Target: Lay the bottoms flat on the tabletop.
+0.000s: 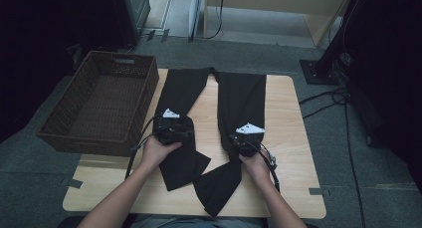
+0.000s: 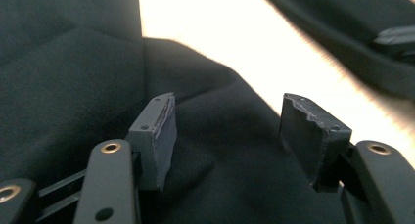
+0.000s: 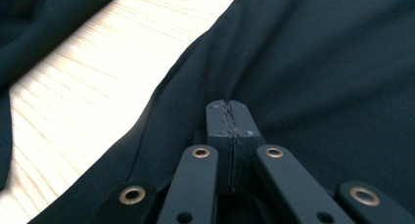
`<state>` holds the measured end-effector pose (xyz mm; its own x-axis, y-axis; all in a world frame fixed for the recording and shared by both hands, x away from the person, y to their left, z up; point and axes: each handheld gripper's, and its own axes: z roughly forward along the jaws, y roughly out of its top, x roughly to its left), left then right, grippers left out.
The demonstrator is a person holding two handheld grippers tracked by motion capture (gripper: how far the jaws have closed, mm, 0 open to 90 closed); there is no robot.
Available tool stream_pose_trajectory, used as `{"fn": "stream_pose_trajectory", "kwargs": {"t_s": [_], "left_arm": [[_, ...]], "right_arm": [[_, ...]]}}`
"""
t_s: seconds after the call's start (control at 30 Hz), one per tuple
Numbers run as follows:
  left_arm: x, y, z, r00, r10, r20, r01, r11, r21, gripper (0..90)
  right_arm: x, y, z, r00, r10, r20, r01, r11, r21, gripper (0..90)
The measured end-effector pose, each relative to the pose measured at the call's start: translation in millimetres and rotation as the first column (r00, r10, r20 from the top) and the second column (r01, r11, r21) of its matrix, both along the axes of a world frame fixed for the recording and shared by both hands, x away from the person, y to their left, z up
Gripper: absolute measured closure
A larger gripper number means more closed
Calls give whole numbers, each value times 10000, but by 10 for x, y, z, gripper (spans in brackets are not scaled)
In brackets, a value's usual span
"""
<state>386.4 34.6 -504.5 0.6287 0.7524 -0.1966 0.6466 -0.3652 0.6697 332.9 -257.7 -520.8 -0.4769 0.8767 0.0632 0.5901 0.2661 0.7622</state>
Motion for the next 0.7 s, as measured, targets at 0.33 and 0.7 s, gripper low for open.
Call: {"fn": "stream_pose_trajectory", "kwargs": {"t_s": [0.33,0.7], "left_arm": [[-157,-49,-121,9825,-2,1862,-184,9950,984,550],[-488,-83,-75,9640,-2652,-202,2638,9630,-558,900]], "right_arm": [[-32,23,-13,9997,-91,246,96,9998,-174,887],[-30,18,-14,9996,-71,256,74,9999,-152,886]]}}
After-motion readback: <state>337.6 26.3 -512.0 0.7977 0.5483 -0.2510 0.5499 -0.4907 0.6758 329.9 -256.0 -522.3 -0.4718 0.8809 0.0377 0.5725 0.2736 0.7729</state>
